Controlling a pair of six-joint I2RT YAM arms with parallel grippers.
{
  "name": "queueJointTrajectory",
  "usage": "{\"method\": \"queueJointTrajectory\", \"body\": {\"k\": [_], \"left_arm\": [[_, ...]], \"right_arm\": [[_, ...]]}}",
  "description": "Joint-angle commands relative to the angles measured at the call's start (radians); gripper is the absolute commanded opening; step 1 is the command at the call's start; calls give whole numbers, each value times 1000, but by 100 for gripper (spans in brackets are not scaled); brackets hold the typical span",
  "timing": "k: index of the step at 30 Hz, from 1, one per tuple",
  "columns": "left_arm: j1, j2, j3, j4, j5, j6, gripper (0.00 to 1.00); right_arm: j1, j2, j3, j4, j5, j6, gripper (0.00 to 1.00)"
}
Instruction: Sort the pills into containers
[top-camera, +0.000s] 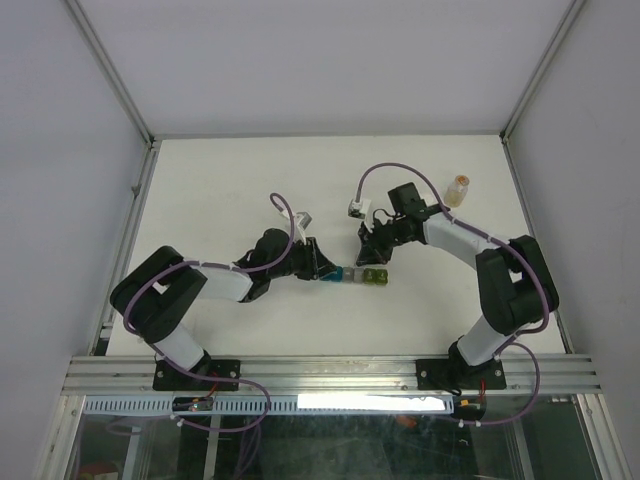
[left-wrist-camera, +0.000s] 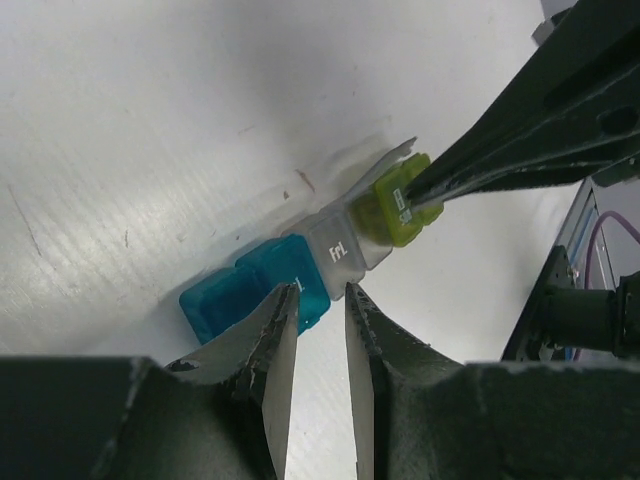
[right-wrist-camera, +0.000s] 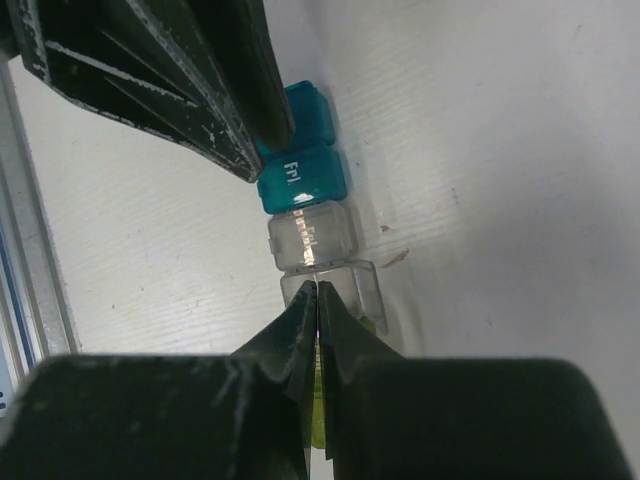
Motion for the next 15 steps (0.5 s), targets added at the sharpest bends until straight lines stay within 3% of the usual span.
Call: {"method": "queueJointTrajectory", "body": {"k": [1,15], "left_arm": [[4,29,46,11,75,-34,26],[20,76,33,-12,84,-33,24]], "right_arm": [[5,12,34,76,59,75,4],[5,48,31,144,161,175,5]]}}
